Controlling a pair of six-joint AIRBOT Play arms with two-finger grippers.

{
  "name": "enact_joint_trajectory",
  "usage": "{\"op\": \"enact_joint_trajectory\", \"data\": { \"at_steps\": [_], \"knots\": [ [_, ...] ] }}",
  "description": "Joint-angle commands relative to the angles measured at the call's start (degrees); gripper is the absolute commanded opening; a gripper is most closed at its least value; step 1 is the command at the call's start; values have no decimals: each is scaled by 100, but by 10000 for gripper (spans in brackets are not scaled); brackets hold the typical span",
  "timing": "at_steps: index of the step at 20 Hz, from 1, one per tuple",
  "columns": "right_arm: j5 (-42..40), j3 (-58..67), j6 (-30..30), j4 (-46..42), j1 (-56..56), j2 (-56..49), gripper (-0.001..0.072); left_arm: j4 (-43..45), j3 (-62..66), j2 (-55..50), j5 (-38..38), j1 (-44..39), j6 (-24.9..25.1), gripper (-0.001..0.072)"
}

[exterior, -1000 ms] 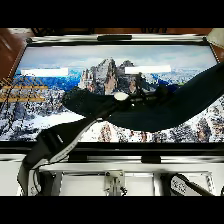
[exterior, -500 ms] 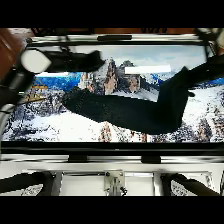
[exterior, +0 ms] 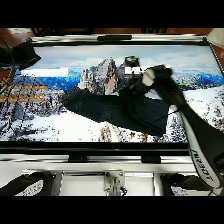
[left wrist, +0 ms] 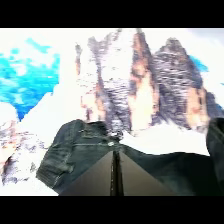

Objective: Fold the shirts.

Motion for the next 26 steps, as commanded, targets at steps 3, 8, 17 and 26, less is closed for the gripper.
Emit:
{"op": "enact_joint_trajectory", "data": {
  "at_steps": [3, 8, 17, 26],
  "knots": [
    [-13, -44, 339, 223, 741, -656, 555, 79, -2, 175, -289, 116, 72, 47],
    [1241, -42, -457, 116, -227, 501, 555, 79, -2, 170, -286, 116, 96, 47],
    [2046, -1692, -979, 979, -4411, 1113, 689, 79, -175, 127, -822, 114, 376, 48],
    [750, -2570, -1423, 1740, -4441, 136, 689, 11, -1027, -374, -820, -289, 367, 48]
  ]
}}
